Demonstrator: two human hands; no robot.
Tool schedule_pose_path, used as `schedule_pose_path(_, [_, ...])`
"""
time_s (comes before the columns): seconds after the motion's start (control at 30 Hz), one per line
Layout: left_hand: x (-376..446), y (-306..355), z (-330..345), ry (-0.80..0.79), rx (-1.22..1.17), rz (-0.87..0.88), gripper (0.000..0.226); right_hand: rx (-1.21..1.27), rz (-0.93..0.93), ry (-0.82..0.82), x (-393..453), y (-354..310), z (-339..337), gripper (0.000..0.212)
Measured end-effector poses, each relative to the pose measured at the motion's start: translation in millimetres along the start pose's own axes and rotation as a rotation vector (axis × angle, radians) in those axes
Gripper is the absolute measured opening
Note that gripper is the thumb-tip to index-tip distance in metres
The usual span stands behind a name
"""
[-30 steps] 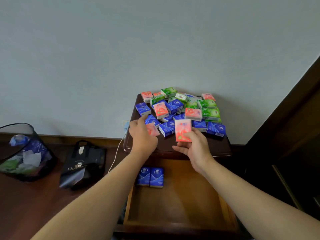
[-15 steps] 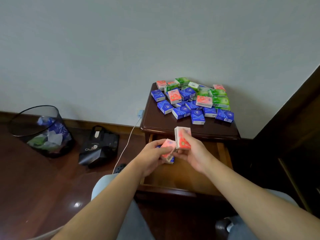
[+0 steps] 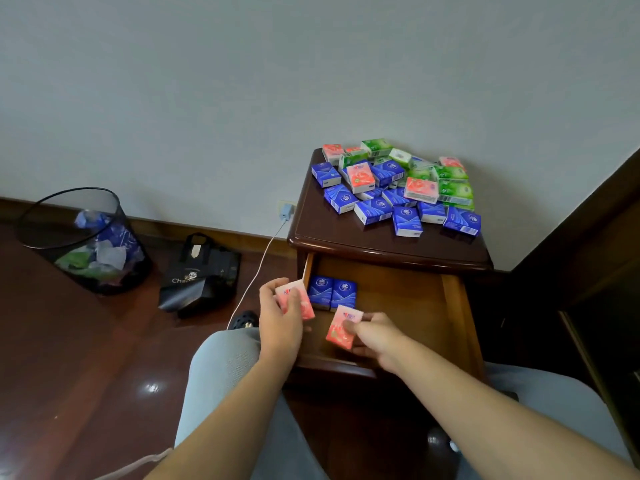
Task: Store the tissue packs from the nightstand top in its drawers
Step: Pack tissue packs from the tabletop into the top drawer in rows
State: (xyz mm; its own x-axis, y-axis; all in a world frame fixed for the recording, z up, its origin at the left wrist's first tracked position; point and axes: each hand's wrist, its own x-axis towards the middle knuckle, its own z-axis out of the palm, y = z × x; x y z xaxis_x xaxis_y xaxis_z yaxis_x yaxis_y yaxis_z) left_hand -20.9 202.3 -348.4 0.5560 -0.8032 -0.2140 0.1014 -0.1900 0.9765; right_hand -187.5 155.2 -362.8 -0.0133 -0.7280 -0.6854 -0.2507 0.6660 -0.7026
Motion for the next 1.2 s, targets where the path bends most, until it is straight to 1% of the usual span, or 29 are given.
schedule_pose_path(0.07, [-2.4, -0.5, -0.5, -0.002, -0.005, 0.021, 0.025, -0.016, -0.001, -0.018, 1.0, 2.8, 9.1, 0.028])
schedule_pose_path(0.23, [-3.8, -2.7, -6.1, -0.051, -0.019, 0.043, 0.051, -0.006, -0.059, 0.003, 6.8, 6.5, 30.2, 0.033])
schedule_pose_path(0.33, [-2.8, -1.6, -6.4, -0.031, -0.058, 0.042, 0.050, -0.023, -0.046, 0.044, 11.6, 5.3, 40.1, 0.032])
schedule_pose_path(0.47, [-1.1, -1.9, -5.6, 0.006, -0.060, 0.045, 0.042, -0.061, -0.040, 0.105, 17.3, 4.6, 48.0, 0.021])
schedule_pose_path(0.53, [-1.6, -1.1, -5.4, 0.016, -0.062, 0.055, 0.039, -0.063, -0.044, 0.135, 18.0, 4.7, 49.5, 0.024])
schedule_pose_path(0.6, [-2.7, -0.4, -4.4, 0.015, -0.070, 0.062, 0.037, -0.063, -0.045, 0.150, 18.7, 3.9, 49.3, 0.021])
schedule_pose_path(0.67, [-3.3, -0.4, -3.2, 0.003, -0.080, 0.048, 0.037, -0.056, -0.034, 0.153, 20.7, 3.4, 49.9, 0.030])
schedule_pose_path(0.7, [-3.1, -0.5, -3.1, -0.002, -0.087, 0.037, 0.037, -0.029, -0.019, 0.149, 21.2, 2.9, 51.1, 0.032])
schedule_pose_path(0.73, [-2.9, -0.2, -3.4, -0.006, -0.096, 0.026, 0.038, 0.009, -0.002, 0.142, 21.0, 2.2, 52.5, 0.029])
schedule_pose_path(0.8, [-3.7, 1.0, -3.5, -0.020, -0.112, 0.019, 0.042, 0.075, 0.037, 0.133, 20.0, 0.6, 53.5, 0.018])
schedule_pose_path(0.87, [-5.5, 0.6, -2.7, -0.036, -0.094, 0.064, 0.053, 0.100, 0.053, 0.126, 20.9, 1.6, 51.8, 0.015])
schedule_pose_path(0.97, [-5.7, -3.1, -1.1, -0.024, 0.027, 0.137, 0.068, 0.139, 0.069, 0.108, 21.1, 2.3, 46.4, 0.011])
schedule_pose_path(1.07, [-4.8, -4.7, -1.5, -0.027, -0.006, 0.106, 0.063, 0.160, 0.055, 0.079, 18.1, 2.1, 40.6, 0.006])
schedule_pose_path(1.2, [-5.9, -5.1, -3.6, -0.081, -0.087, 0.009, 0.044, 0.128, -0.019, 0.081, 11.9, 3.6, 31.3, 0.008])
